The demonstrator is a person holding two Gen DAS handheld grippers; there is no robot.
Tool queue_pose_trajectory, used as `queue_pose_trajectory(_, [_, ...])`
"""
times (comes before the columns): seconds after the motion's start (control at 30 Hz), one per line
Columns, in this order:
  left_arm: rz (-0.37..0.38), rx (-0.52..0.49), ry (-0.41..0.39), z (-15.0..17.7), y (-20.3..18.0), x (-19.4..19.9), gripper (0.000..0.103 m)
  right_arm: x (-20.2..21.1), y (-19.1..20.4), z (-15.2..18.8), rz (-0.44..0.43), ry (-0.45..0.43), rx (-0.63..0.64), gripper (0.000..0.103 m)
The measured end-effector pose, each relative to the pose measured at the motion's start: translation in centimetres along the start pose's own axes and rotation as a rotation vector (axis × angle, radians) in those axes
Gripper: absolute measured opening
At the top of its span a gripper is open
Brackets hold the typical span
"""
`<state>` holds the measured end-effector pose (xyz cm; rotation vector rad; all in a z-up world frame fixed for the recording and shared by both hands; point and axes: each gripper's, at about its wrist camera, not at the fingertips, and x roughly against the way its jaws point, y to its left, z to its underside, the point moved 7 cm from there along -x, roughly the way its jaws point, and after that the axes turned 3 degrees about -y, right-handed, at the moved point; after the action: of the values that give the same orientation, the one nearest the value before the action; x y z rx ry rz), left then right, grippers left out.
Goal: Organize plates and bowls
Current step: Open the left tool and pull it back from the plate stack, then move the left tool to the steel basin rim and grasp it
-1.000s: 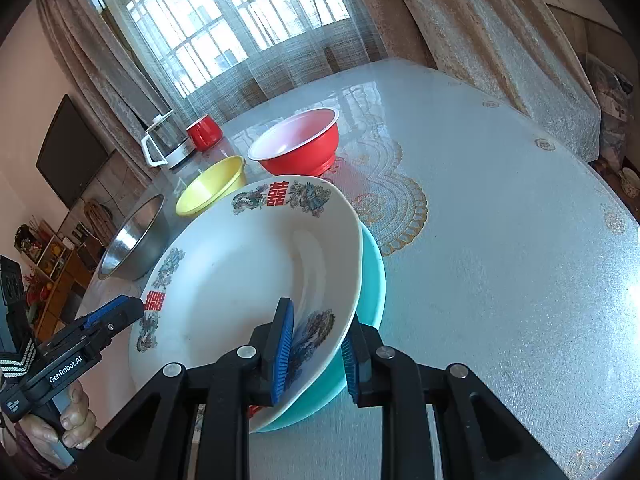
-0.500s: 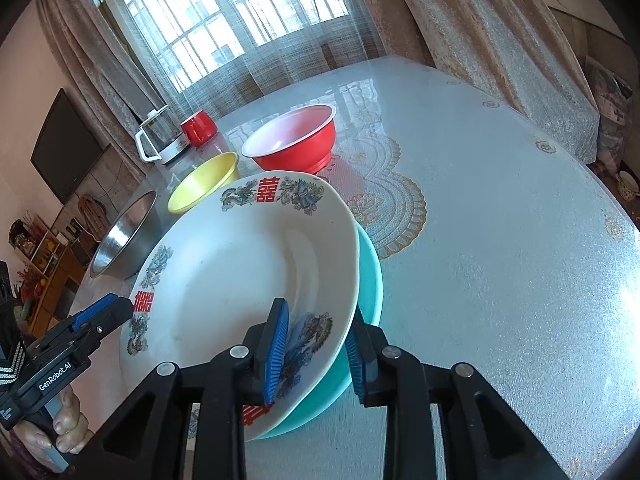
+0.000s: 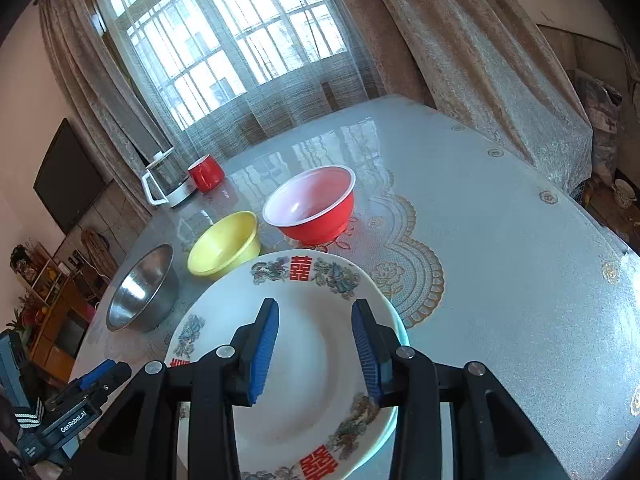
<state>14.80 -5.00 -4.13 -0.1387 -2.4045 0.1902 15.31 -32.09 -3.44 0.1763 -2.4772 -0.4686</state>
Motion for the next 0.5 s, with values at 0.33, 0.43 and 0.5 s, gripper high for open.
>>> queue_pose_trajectory(0.33, [-0.066,0.109,0.008,0.0,6.1,0.5,0.060,-3.2,9.9,0.9,-0.199,0.098,0.136,0.039])
queue_pose_trajectory(0.43, [-0.080,0.133,-0.028,-0.7,7.7,0.9,0.060,-4.7,12.8,1.8,-0.260,0.165,0.161,0.039])
queue_pose_trajectory(0.5, [-0.080,0.149,-0.045,-1.1,8.8,1.1,0.062,-5.8,14.4,2.4,-0.298,0.212,0.151,0.039])
